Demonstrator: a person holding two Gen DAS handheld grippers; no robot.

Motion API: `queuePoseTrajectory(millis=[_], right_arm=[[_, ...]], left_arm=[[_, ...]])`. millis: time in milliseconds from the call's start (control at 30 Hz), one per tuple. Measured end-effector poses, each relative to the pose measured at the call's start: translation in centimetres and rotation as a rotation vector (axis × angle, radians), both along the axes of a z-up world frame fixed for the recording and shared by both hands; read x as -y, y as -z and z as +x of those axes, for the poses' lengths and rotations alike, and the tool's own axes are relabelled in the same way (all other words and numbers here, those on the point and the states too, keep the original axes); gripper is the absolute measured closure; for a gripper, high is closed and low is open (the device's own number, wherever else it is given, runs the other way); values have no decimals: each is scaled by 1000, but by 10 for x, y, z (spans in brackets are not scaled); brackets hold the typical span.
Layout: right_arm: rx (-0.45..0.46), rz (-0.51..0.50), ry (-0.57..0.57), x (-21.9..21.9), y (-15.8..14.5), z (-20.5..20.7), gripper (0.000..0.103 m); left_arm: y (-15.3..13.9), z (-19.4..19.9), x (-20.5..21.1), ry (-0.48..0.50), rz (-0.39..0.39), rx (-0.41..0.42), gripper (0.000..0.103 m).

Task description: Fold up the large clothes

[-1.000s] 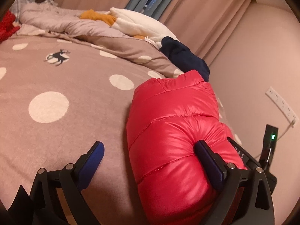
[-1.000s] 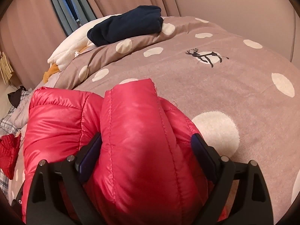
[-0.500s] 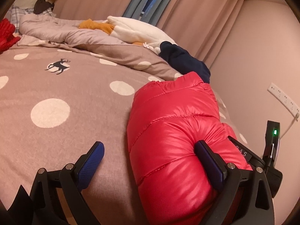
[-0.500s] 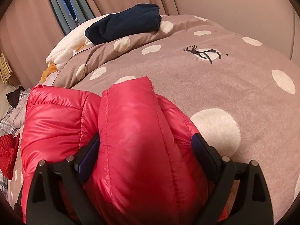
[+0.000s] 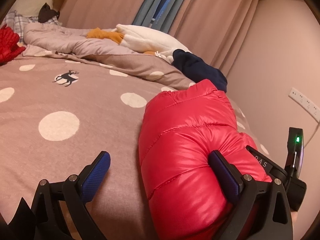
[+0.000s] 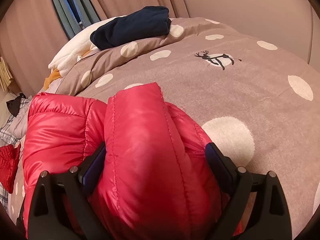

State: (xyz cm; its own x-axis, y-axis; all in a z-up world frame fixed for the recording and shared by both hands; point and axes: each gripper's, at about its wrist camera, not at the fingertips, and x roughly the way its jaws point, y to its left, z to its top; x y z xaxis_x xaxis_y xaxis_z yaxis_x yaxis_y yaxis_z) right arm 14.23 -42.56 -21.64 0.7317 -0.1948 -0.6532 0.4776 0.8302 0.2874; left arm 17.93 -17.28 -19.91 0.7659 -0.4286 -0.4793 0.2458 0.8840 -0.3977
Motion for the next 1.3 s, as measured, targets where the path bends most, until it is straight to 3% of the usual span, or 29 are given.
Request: queuePoseTrajectory(millis=[500,1300], right_arm=[[5,-7,4,1,-1,-3,9],[26,61,0,10,1,-4,6]], left_arm=[[1,4,1,-11,3,3,2],[1,3,2,-18,-4,6,0]])
